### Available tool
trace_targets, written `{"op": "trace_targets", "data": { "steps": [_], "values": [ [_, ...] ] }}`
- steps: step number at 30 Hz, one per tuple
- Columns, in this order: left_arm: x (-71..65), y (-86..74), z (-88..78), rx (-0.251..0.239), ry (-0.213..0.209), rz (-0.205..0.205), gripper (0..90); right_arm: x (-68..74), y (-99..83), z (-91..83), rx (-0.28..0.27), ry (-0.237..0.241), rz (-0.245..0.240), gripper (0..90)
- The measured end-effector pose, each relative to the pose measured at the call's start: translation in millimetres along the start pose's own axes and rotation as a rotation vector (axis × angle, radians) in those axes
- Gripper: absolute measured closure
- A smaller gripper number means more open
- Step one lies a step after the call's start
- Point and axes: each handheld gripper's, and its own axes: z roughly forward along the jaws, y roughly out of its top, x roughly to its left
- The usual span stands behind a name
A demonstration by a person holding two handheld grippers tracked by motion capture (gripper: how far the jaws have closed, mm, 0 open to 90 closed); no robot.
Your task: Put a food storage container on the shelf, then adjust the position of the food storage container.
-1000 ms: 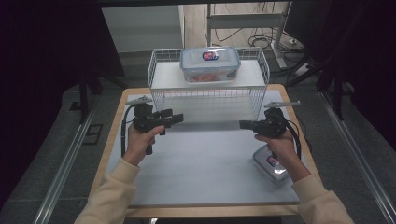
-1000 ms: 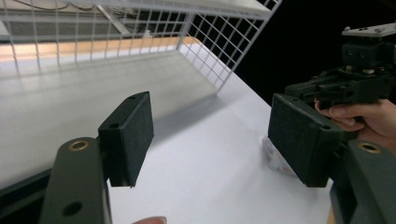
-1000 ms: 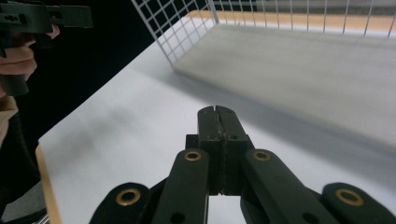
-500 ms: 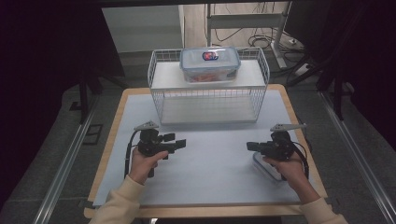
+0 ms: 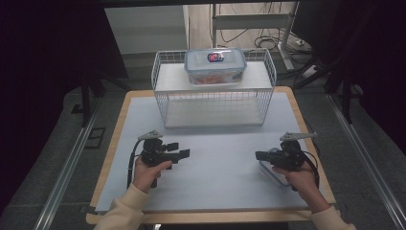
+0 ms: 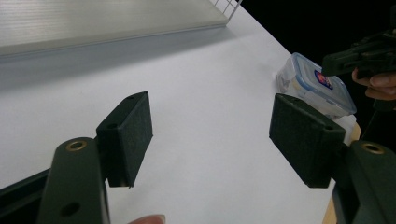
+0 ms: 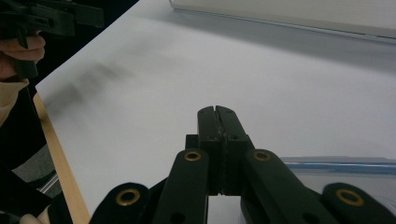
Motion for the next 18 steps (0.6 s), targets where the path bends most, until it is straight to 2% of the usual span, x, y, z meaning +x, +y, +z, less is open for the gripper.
{"op": "trace_targets", "data": {
  "steps": [9,18],
  "values": [
    [-2.0,-1.5,-2.3,-0.007,-0.001,0.005,29.8,-0.6,-9.8,-20.6,-0.022,-0.021,0.014,89.7],
    [-1.3,-8.6,5.0,0.033,0.004,0.017,29.8,-9.2,-15.3,-37.4,-0.048,-0.041,0.036,89.7]
  ]
}}
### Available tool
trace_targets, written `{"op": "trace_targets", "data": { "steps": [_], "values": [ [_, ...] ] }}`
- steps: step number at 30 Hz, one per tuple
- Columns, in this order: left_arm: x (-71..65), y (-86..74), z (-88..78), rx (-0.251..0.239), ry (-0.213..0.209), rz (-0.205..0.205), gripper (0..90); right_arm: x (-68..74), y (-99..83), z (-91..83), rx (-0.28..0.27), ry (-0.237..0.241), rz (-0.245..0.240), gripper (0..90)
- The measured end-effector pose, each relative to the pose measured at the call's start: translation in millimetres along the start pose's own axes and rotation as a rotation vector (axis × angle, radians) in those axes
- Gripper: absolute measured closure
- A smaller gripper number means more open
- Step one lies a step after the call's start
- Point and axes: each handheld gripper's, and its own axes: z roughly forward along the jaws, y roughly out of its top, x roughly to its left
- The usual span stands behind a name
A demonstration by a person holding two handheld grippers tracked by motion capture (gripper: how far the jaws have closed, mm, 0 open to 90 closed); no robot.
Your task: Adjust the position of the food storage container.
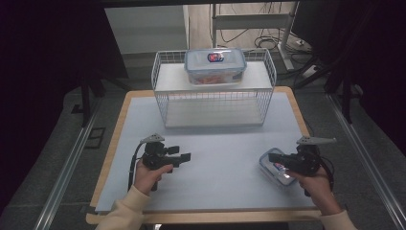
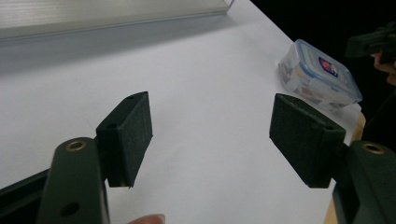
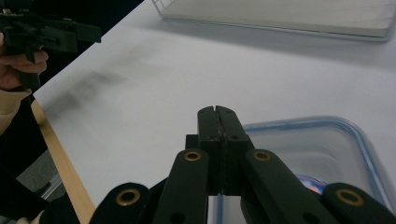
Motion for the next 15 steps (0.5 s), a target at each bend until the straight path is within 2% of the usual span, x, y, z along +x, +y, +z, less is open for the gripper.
{"op": "trace_targets", "data": {
  "steps": [6,10,15],
  "values": [
    [1.1,0.0,2.5,0.005,-0.004,-0.003,29.8,-7.7,-8.3,-22.7,-0.031,-0.041,0.023,89.7],
    [0.6,-1.0,3.1,0.004,-0.004,-0.008,29.9,-9.7,-16.6,-44.4,-0.056,-0.094,0.025,89.7],
    [-0.9,-3.5,4.7,0.016,0.004,-0.003,29.8,-12.5,-33.3,-64.3,-0.075,-0.137,0.066,89.7]
  ]
}}
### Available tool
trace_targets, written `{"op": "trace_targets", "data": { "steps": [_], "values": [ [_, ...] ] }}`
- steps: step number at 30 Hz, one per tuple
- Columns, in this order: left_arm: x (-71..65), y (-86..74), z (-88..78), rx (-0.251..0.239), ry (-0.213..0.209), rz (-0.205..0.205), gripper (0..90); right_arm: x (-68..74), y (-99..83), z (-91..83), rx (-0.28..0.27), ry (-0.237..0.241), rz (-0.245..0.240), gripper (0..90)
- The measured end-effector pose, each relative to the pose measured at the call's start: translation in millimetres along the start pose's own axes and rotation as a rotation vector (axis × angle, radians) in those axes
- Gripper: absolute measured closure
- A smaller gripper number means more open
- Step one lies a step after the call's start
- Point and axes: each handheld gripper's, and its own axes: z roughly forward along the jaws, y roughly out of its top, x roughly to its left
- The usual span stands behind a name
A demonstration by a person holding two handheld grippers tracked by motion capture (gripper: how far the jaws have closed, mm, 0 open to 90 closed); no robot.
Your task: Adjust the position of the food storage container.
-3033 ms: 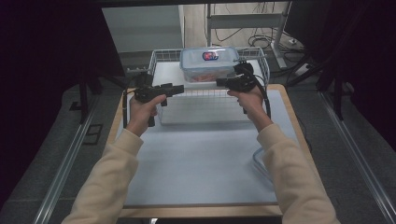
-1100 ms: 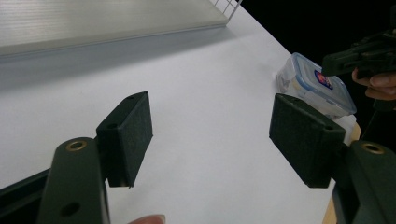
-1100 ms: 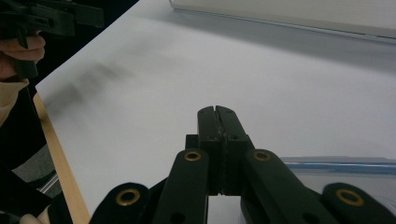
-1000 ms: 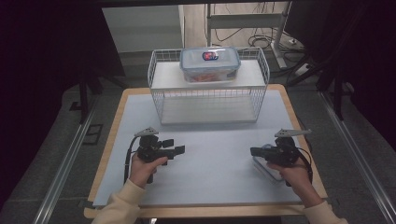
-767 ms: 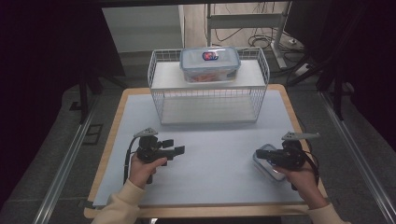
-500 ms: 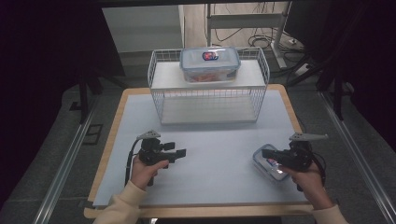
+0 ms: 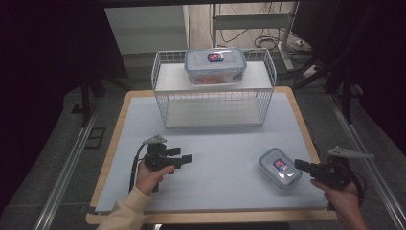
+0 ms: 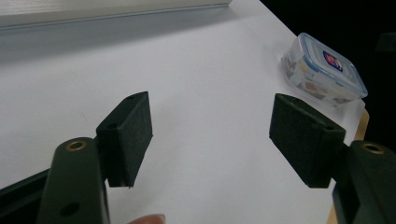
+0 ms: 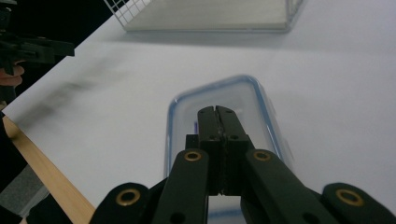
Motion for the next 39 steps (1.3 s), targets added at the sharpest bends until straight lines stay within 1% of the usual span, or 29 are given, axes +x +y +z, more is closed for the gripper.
{"op": "trace_targets", "data": {
  "steps": [3,6,8,11,12,14,19,22,25,26,28,29,31,35,39],
  "values": [
    [0.3,-1.1,-1.6,-0.003,0.002,-0.002,29.9,-3.6,-12.1,-6.8,0.022,-0.025,0.009,89.7],
    [2.2,-3.3,-3.0,-0.004,0.006,-0.01,29.8,-10.5,-26.6,-10.6,0.045,-0.044,0.039,89.7],
    [4.4,-4.2,-3.4,-0.003,0.009,-0.016,29.9,-14.6,-33.4,-10.4,0.062,-0.06,0.044,89.7],
    [6.9,-4.8,-2.7,-0.002,0.008,-0.024,29.9,-21.4,-41.1,-8.1,0.102,-0.087,0.059,89.7],
    [6.9,-4.9,-2.3,-0.001,0.011,-0.023,29.9,-23.0,-43.2,-6.3,0.112,-0.09,0.065,89.7],
    [6.7,-4.9,-1.9,0.001,0.012,-0.022,29.9,-22.7,-45.1,-4.2,0.127,-0.081,0.065,89.7],
    [5.7,-5.0,-1.6,0.002,0.009,-0.021,29.9,-16.1,-49.1,-2.3,0.153,-0.071,0.056,89.7],
    [5.2,-4.9,-1.7,0.001,0.008,-0.021,29.9,-8.3,-54.8,1.3,0.19,-0.051,0.04,89.7],
    [5.1,-5.0,-0.9,0.002,0.005,-0.024,29.9,3.8,-58.7,8.6,0.222,-0.023,0.014,89.7],
    [5.0,-5.1,-0.5,0.002,0.005,-0.024,29.9,10.0,-59.4,12.8,0.235,-0.01,0.0,89.7],
    [4.9,-5.2,0.2,0.004,0.006,-0.022,29.9,18.4,-60.3,19.9,0.247,0.006,-0.021,89.7],
    [4.6,-5.2,0.4,0.004,0.004,-0.022,29.9,25.7,-59.5,25.8,0.25,0.011,-0.039,89.8],
    [4.0,-5.3,0.7,0.005,0.005,-0.021,29.9,27.4,-58.9,28.1,0.248,0.01,-0.045,89.7],
    [3.7,-5.3,1.0,0.008,0.004,-0.022,29.9,26.9,-61.0,34.5,0.248,0.013,-0.031,89.7],
    [4.4,-5.3,1.5,0.008,0.005,-0.023,29.9,25.2,-60.3,33.4,0.233,0.012,-0.026,89.7]
  ]
}}
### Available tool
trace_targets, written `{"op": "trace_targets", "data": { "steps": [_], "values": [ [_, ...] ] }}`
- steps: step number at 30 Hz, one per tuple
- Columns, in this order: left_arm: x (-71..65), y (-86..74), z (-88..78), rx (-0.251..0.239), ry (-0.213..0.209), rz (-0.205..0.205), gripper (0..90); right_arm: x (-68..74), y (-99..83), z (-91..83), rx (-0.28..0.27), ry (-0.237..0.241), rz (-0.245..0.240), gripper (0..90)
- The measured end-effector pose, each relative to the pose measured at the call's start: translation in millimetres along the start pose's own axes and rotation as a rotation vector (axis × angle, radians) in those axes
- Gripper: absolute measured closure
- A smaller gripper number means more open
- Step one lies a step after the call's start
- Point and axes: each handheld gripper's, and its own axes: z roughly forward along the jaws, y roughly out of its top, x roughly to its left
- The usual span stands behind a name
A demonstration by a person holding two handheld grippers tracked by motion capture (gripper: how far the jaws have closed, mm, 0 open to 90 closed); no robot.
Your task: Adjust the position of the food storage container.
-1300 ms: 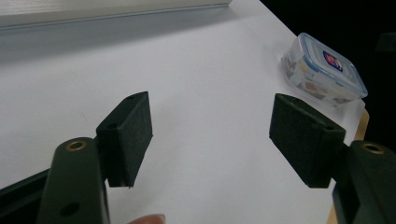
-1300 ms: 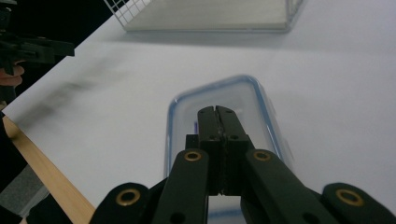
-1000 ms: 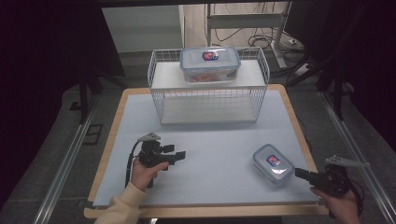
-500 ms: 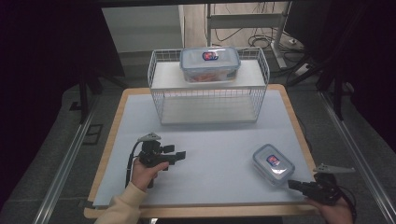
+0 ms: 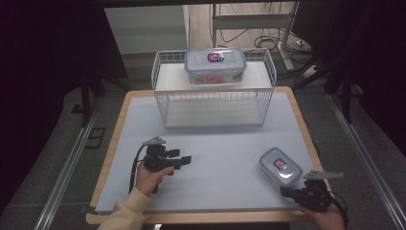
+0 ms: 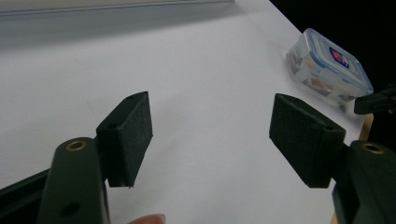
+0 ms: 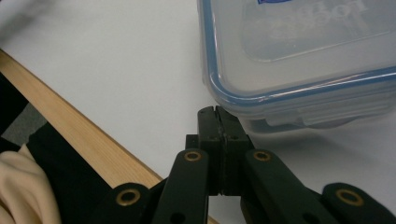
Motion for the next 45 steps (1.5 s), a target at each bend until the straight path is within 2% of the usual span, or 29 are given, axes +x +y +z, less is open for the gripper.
{"op": "trace_targets", "data": {
  "steps": [5,13,25,29,45],
  "values": [
    [0.4,0.1,-0.5,-0.003,0.002,0.001,29.9,3.9,-0.1,2.9,0.007,0.016,-0.012,89.7],
    [-0.2,0.0,0.1,0.001,0.0,0.002,29.9,2.6,1.5,7.4,-0.001,-0.014,-0.007,89.8],
    [0.1,0.0,-0.1,-0.001,0.001,0.001,29.9,-18.9,2.2,-1.1,-0.045,-0.071,0.054,89.8],
    [0.2,-0.1,-0.5,-0.008,0.003,0.005,30.0,-27.1,2.9,-2.9,-0.064,-0.07,0.078,89.8],
    [0.0,-0.3,0.8,-0.004,0.005,0.002,29.9,-47.9,9.4,-5.9,-0.095,-0.117,0.127,89.8]
  ]
}}
